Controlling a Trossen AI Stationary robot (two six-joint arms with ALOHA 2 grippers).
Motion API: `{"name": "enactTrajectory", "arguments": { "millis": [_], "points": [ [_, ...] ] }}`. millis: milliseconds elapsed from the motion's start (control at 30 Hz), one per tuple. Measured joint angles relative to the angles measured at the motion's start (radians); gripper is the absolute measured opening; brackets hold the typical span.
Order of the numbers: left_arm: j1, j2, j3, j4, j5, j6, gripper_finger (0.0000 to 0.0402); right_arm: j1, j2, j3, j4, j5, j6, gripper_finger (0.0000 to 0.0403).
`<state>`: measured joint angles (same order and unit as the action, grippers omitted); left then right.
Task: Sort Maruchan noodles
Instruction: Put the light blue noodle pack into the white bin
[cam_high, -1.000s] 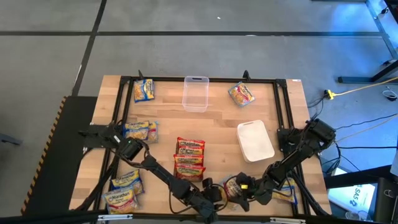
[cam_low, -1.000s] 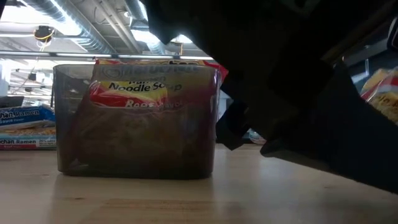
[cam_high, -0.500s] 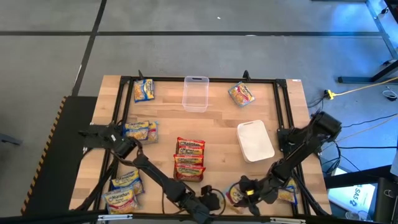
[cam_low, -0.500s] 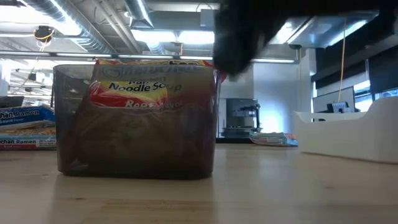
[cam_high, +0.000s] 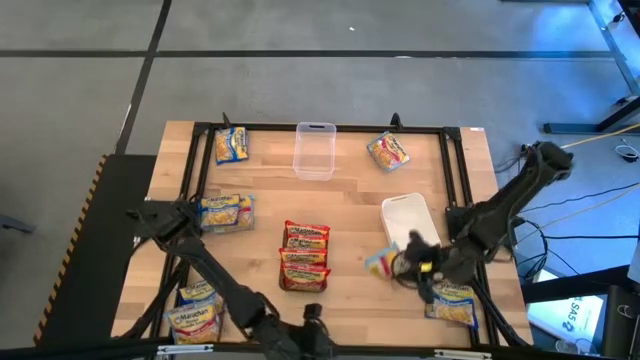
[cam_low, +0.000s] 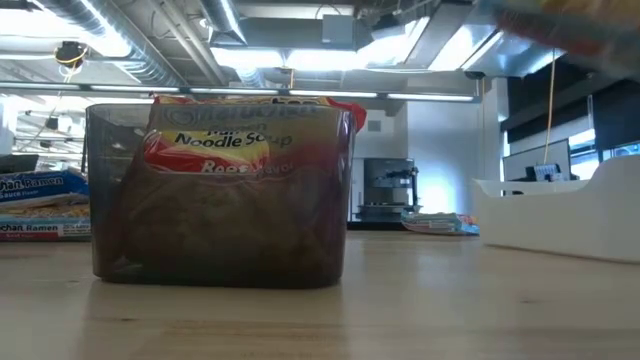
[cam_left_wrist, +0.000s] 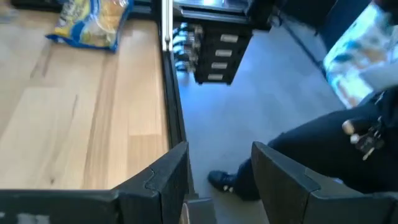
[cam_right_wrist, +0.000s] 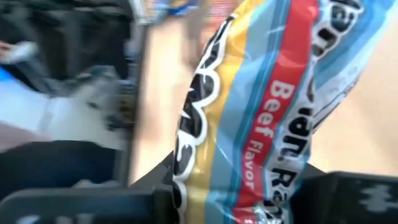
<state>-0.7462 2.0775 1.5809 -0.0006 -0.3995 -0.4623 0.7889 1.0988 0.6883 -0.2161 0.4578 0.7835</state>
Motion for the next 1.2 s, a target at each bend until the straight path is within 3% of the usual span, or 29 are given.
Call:
{"name": "enactTrajectory", "arguments": {
  "millis": [233, 433, 567, 700, 833, 1200],
  "points": [
    [-0.007, -0.159, -0.333, 0.342, -0.031, 0.002, 0.0169, -0.208, -0.179, 0.0, -0.382, -0.049, -0.109, 0.0099],
    [0.013, -0.232, -0.525, 0.502, -0.024, 0.002, 0.0169, -0.402, -0.19, 0.015, -0.642, -0.173, -0.32, 0.01],
    [0.052, -0.246, -0.573, 0.53, -0.001, -0.013, 0.0169, -0.516, -0.13, 0.015, -0.715, -0.193, -0.461, 0.0101],
    [0.087, -0.246, -0.587, 0.531, 0.06, -0.037, 0.0169, -0.606, -0.055, 0.015, -0.715, -0.277, -0.518, 0.01],
    [0.105, -0.246, -0.587, 0.535, 0.101, -0.052, 0.0169, -0.636, 0.029, 0.015, -0.677, -0.345, -0.522, 0.0103],
    [0.104, -0.246, -0.587, 0.565, 0.095, -0.036, 0.0169, -0.687, 0.204, 0.021, -0.638, -0.435, -0.585, 0.0105]
  ]
}}
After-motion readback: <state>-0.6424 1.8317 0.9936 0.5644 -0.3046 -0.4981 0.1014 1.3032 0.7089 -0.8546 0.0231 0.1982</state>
